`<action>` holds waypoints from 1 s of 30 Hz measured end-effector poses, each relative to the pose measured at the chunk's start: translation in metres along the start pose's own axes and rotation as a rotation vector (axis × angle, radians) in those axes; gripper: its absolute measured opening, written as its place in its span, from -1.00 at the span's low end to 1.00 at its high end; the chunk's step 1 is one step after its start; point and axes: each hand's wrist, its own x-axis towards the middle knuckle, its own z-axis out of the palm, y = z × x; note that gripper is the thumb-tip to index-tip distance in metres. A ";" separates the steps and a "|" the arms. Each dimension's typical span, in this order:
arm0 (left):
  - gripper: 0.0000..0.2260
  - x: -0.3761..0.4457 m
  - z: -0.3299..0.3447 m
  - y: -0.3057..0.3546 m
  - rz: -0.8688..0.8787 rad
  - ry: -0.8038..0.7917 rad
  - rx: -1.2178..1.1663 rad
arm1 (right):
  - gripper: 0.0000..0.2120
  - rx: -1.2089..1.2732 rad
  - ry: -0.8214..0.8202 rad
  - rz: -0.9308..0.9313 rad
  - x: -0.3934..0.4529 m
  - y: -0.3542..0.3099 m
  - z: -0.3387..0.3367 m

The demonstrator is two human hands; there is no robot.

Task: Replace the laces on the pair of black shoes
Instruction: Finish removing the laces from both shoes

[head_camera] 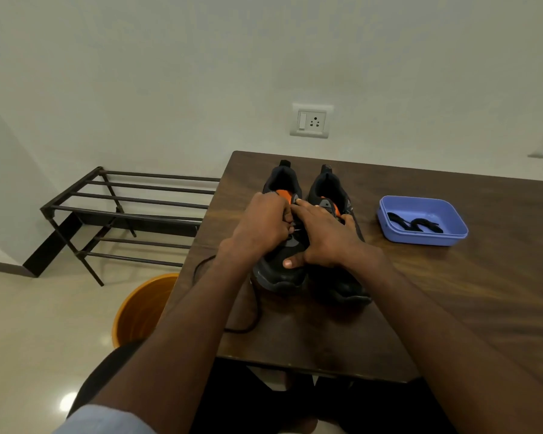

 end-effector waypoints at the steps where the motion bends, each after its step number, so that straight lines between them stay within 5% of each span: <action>1: -0.92 0.000 0.002 0.000 -0.003 0.012 0.054 | 0.18 0.003 0.003 0.001 0.000 0.000 0.000; 17: -0.92 -0.009 -0.035 -0.014 -0.095 -0.117 -0.060 | 0.11 0.007 -0.004 0.009 -0.003 -0.003 -0.003; 23: -0.71 -0.017 -0.056 -0.029 -0.209 0.038 -0.009 | -0.70 -0.001 0.254 -0.024 -0.002 -0.022 0.000; 27: -0.90 -0.014 -0.051 -0.021 -0.151 0.059 0.195 | -0.79 -0.152 0.357 -0.004 -0.002 -0.035 0.015; 30: -0.42 -0.005 -0.042 -0.023 -0.001 -0.087 0.115 | -0.78 -0.181 0.379 0.026 -0.002 -0.039 0.020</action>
